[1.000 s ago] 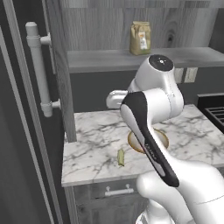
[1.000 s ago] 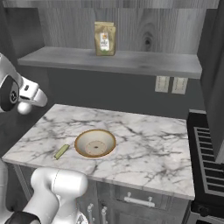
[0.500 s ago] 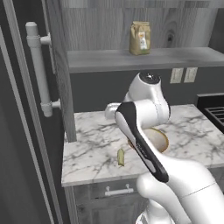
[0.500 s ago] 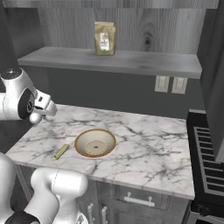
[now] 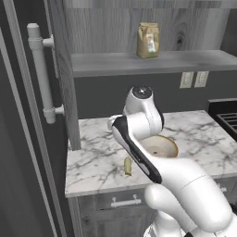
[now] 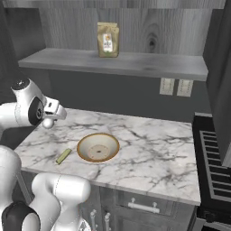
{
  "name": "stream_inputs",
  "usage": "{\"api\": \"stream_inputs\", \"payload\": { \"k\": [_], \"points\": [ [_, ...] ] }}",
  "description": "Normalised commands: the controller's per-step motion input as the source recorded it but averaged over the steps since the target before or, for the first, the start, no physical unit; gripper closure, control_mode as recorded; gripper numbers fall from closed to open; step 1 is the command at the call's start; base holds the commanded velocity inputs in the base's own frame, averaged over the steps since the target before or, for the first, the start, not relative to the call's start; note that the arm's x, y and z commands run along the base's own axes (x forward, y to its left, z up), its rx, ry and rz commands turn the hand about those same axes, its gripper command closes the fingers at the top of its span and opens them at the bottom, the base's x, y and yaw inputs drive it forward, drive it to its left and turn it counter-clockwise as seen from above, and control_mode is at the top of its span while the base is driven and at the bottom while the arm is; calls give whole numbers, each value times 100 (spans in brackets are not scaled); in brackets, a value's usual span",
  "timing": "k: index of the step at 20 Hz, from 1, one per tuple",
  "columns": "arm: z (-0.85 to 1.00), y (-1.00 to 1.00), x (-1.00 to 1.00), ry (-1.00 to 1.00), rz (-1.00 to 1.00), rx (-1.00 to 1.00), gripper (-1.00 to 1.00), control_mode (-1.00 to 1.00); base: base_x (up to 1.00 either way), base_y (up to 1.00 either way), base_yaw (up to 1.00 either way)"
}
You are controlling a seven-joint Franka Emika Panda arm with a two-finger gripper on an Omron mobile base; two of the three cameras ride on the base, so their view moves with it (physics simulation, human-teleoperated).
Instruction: Pick the egg and butter from the fridge and place them by the bowl for mixing.
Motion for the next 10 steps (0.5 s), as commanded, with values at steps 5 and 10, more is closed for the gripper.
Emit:
{"api": "stream_inputs", "payload": {
  "k": [5, 10],
  "points": [
    [-31, 0, 65, 4, 0, -6, 100, -100, 0, 0, 0],
    [-33, 0, 55, 11, 1, -1, 100, -100, 0, 0, 0]
  ]
}}
